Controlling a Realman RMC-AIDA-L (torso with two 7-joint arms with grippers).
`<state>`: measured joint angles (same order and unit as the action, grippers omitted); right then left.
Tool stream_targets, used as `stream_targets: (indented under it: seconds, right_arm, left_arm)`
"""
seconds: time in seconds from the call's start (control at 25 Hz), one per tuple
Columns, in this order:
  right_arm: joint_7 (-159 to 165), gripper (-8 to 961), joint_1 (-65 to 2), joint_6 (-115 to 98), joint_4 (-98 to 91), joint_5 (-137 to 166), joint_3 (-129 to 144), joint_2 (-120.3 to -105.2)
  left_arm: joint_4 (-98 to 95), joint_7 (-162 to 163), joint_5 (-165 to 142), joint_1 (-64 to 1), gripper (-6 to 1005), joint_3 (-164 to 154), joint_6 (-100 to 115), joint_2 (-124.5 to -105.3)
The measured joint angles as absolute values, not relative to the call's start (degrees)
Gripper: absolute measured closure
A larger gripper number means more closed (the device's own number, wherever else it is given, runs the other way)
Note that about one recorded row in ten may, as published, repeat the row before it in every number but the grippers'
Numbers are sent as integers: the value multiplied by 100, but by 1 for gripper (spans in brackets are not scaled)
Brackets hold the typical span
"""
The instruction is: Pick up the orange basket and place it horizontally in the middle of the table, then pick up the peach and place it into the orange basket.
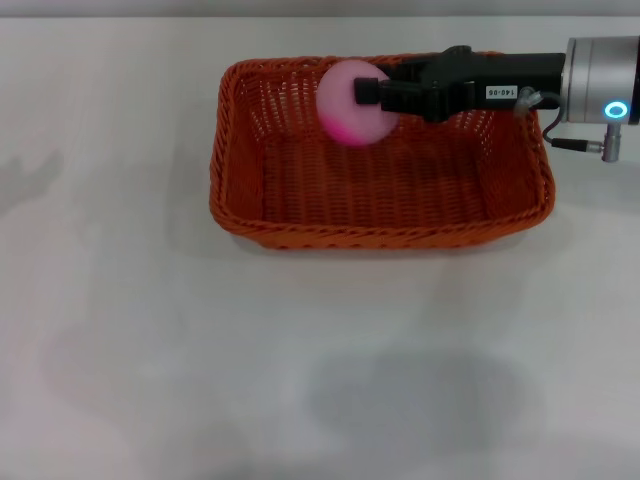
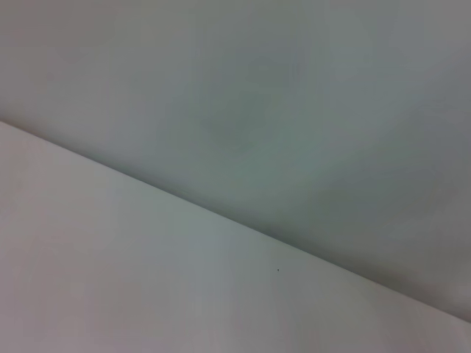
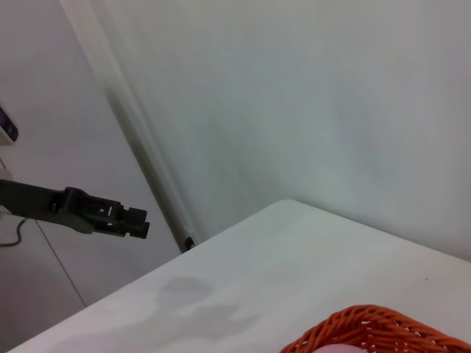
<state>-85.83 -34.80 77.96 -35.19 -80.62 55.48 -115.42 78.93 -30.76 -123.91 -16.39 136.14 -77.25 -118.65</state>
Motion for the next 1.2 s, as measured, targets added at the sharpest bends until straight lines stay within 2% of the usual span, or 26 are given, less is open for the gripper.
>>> stream_targets:
  seconds: [0.12,0.56,0.68,0.88,1.2]
  right_arm:
    - [-8548,810,-3478,7820,-3454,-8118,5557,-11539]
    - [-8536,358,-3453,7848,-3431,-8178,5519,-11522]
    - [-8526,151,-3411,7790,-3480,-8254,5503,-11514]
    - [-8564,77,-3118,7724,-3812,-8400,5219,-11503]
    - [-8973,77,-2708,7526,-4045,-8742,4391,-11506]
  left_arm:
    - [7893,-3076,-12391,-1636,443,13614,-7726,-11865]
    - [7892,-3094,-12381,-1624,442,13654,-7726,-11865]
    - [7892,-3099,-12373,-1616,442,13696,-7730,-11864]
    - [7906,-3101,-12369,-1579,443,13789,-7732,-11876]
    - [7921,-3127,-12369,-1409,444,13876,-7625,-11889]
